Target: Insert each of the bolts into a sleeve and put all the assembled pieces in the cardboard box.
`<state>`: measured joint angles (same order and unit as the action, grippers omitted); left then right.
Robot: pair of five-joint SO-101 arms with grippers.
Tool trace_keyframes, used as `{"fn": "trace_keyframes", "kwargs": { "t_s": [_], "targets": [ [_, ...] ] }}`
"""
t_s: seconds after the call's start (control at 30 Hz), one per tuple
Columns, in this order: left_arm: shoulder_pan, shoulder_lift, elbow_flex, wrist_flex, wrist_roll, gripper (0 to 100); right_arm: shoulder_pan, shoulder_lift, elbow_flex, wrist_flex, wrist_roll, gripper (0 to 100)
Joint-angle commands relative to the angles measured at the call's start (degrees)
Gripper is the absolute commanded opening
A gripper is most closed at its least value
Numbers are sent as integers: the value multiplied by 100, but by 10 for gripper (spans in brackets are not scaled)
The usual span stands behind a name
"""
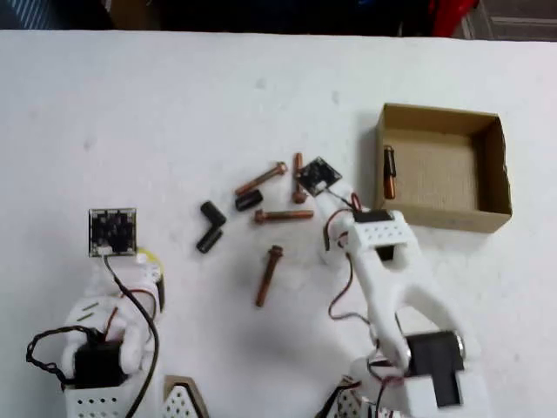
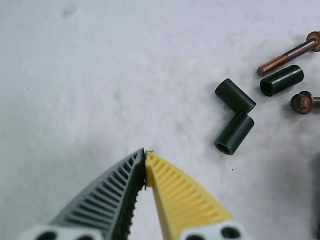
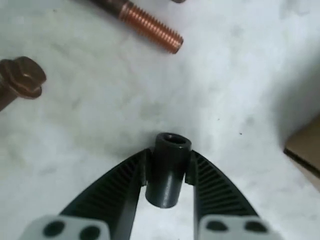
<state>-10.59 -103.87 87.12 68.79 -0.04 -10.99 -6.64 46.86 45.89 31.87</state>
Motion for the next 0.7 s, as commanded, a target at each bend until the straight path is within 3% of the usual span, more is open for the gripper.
{"fn": "trace_keyframes", "kwargs": {
  "t_s": [0.0, 0.37, 0.67],
  "targets": [
    [-22, -48, -44, -176, -44, 23, 75, 426, -607, 136, -70, 51],
    [31, -48, -44, -141, -44, 22, 251, 365, -686, 215, -79, 17],
    [549, -48, -97, -141, -53, 22, 295, -1174, 70, 242, -475, 17]
  ]
}}
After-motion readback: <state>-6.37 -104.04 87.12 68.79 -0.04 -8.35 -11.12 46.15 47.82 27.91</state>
